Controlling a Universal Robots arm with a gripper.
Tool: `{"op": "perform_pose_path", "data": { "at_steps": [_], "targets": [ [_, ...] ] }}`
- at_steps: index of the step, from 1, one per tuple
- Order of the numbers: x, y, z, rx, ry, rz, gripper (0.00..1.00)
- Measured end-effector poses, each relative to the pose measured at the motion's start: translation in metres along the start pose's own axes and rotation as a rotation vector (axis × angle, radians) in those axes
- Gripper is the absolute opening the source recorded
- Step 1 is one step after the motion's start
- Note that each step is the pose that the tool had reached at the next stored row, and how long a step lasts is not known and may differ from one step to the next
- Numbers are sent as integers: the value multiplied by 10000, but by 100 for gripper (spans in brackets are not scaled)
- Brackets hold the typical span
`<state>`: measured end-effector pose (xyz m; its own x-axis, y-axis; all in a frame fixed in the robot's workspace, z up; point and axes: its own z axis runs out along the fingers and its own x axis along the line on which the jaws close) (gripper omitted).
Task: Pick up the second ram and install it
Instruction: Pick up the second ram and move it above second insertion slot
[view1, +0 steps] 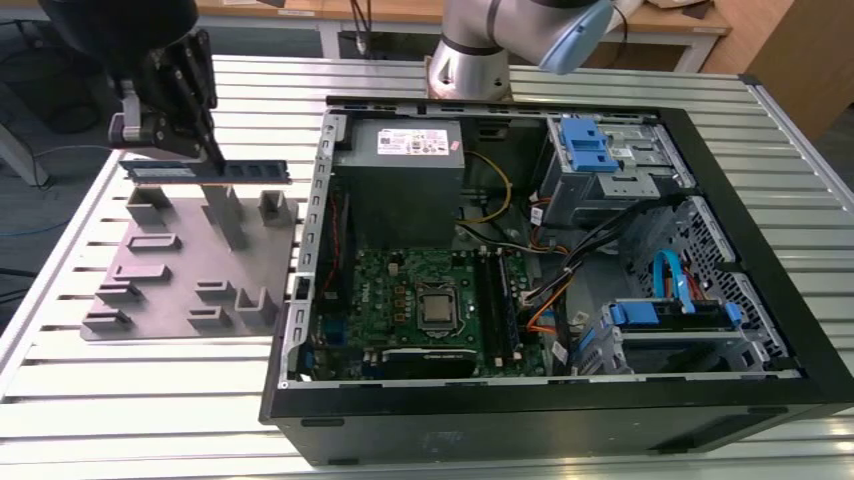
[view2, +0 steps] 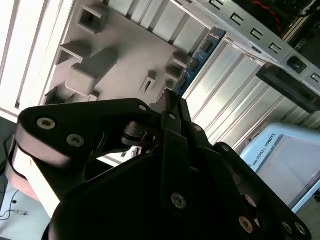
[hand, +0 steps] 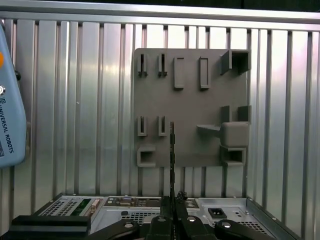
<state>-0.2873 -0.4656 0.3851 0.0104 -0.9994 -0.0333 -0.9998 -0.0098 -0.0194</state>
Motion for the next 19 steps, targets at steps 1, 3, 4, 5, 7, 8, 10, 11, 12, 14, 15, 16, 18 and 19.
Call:
{"op": "perform_pose_path", "data": {
  "at_steps": [1,3,4,5,7,8,10,11,12,14,15,16,18,19],
  "targets": [
    [0,-27,0,-2,0,0,14],
    [0,-83,2,-4,0,-1,14],
    [1,-108,2,-5,0,0,14],
    [1,-132,2,-6,1,0,14],
    [1,-180,4,-7,0,-1,14],
    [1,-205,4,-8,0,0,14],
    [1,-255,5,-10,0,0,14],
    [1,-282,6,-10,0,0,14],
    [1,-306,7,-11,0,0,14],
    [2,-355,8,-13,0,0,14],
    [2,-379,8,-14,0,0,14],
    [2,-405,9,-14,0,0,14],
    [2,-455,10,-16,0,0,14],
    [2,-479,10,-17,0,1,14]
  ]
}}
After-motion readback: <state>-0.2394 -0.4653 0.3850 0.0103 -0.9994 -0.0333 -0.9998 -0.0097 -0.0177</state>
